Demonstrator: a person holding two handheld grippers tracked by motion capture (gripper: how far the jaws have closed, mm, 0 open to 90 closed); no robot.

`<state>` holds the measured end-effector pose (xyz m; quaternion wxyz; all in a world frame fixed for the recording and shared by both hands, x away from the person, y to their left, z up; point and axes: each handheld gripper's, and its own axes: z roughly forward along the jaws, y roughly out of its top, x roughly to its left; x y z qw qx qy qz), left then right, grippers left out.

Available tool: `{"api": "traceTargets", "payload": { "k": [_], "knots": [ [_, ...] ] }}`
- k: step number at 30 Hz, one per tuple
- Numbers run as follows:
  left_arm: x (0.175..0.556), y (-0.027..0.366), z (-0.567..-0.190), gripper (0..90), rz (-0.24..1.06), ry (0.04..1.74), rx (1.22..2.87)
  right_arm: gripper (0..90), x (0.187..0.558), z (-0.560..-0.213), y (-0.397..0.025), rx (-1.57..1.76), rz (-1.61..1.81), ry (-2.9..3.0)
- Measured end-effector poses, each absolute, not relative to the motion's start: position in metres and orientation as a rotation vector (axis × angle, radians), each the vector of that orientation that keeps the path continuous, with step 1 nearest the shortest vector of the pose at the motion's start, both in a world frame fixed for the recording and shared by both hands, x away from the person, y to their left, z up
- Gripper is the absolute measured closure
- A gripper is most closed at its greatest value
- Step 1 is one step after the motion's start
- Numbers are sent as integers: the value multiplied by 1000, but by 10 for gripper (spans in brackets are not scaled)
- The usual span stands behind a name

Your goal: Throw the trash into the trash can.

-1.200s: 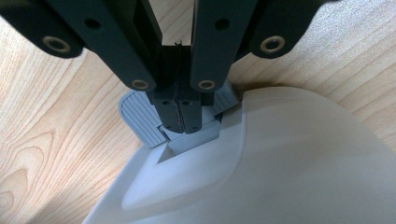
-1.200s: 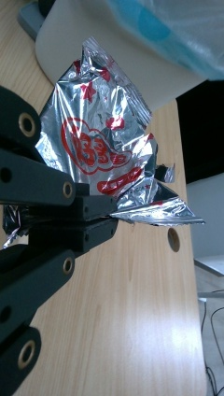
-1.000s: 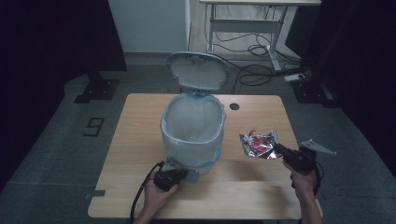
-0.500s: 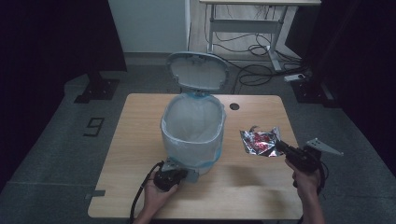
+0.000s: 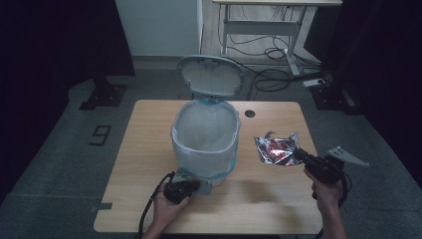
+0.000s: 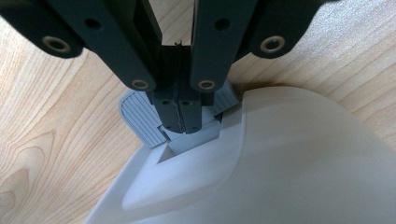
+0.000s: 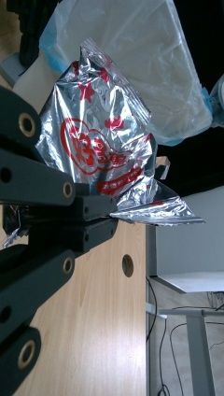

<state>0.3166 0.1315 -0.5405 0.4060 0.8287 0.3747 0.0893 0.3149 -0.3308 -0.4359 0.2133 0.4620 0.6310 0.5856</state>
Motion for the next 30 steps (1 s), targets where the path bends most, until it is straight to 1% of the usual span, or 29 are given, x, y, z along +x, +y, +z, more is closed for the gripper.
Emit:
{"api": "traceTargets", "payload": {
  "k": [30],
  "knots": [
    [317, 132, -541, 900, 222, 944, 2086, 877, 302, -405, -314, 1165, 1704, 1728]
  ]
}}
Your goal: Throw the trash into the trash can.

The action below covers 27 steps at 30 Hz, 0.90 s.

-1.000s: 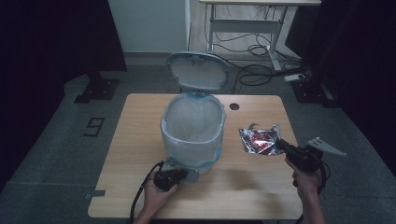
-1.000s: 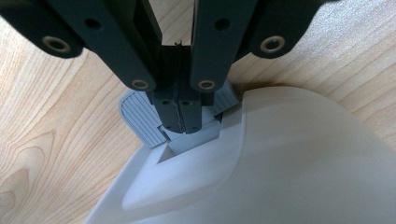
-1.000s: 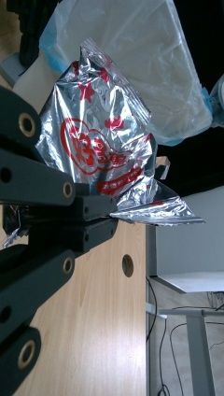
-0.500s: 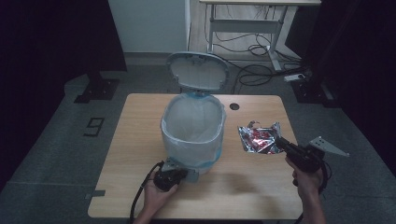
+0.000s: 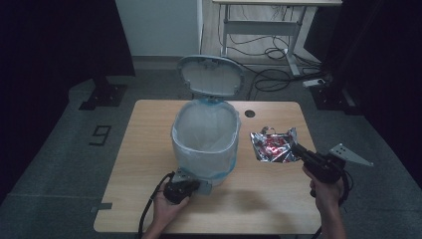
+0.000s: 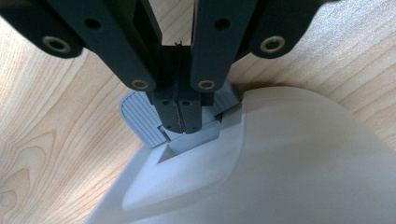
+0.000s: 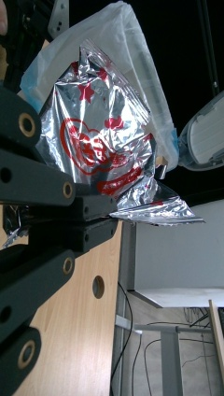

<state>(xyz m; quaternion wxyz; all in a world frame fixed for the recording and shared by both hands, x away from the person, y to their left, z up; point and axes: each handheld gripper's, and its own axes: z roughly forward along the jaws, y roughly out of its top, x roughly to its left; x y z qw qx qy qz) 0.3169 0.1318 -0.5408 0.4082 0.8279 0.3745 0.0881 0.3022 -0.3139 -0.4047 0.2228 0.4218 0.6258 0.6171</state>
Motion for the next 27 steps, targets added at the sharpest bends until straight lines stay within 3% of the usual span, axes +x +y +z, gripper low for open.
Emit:
{"api": "traceTargets", "payload": {
  "k": [27],
  "knots": [
    [318, 133, -541, 900, 213, 936, 2084, 877, 312, -366, -288, 1082, 1767, 1727]
  ]
}}
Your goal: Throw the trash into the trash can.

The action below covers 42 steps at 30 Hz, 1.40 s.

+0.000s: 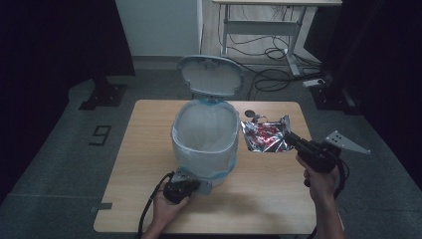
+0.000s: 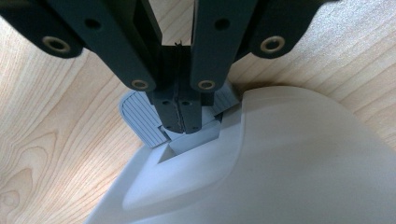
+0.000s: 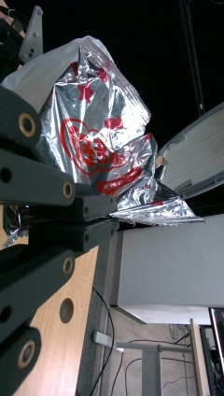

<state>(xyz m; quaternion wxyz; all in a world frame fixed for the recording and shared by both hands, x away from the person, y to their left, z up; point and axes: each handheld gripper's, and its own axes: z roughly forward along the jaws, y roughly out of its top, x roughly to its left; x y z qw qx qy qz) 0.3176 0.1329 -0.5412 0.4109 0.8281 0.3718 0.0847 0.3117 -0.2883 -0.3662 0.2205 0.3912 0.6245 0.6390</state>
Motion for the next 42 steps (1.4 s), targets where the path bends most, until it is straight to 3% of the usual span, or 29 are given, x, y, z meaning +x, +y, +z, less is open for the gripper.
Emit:
{"api": "traceTargets", "payload": {
  "k": [42],
  "knots": [
    [316, 132, -541, 900, 236, 927, 2091, 877, 344, -352, -245, 1054, 1761, 1801]
  ]
}}
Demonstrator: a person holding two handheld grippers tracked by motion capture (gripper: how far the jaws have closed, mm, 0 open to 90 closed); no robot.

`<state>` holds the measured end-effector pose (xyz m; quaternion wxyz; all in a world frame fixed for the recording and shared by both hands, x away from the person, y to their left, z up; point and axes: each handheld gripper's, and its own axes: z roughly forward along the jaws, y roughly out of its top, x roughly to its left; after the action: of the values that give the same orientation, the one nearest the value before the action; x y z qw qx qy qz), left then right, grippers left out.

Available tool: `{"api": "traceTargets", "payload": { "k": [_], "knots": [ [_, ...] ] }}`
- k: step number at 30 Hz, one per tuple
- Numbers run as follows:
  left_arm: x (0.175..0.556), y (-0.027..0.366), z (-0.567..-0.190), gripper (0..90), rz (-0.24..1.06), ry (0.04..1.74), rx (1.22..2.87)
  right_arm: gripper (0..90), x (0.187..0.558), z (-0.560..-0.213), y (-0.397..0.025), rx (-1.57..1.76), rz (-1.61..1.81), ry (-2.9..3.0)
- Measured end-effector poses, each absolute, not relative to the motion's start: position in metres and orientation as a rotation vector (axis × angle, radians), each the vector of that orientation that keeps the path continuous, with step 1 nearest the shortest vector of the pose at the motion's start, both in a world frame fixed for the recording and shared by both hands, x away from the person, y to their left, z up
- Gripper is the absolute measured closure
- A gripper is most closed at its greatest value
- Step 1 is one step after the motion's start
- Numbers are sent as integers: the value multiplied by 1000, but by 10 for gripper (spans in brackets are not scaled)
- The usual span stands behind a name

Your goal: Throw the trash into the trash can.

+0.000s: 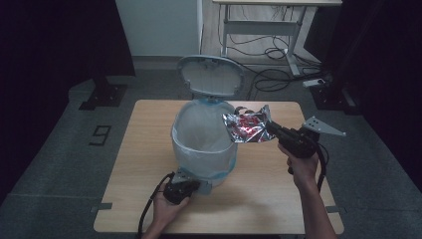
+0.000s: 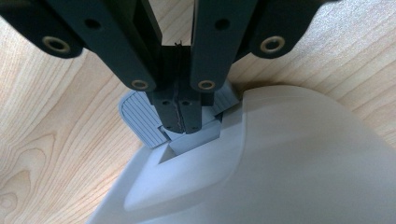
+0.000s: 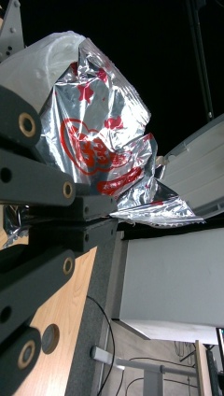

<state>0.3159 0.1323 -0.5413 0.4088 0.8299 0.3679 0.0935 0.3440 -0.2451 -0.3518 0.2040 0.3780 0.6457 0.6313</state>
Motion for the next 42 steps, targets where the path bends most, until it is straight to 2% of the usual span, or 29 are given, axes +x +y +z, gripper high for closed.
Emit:
{"api": "traceTargets", "payload": {
  "k": [42],
  "knots": [
    [316, 133, -542, 900, 235, 925, 2086, 877, 363, -329, -199, 989, 1762, 1870]
  ]
}}
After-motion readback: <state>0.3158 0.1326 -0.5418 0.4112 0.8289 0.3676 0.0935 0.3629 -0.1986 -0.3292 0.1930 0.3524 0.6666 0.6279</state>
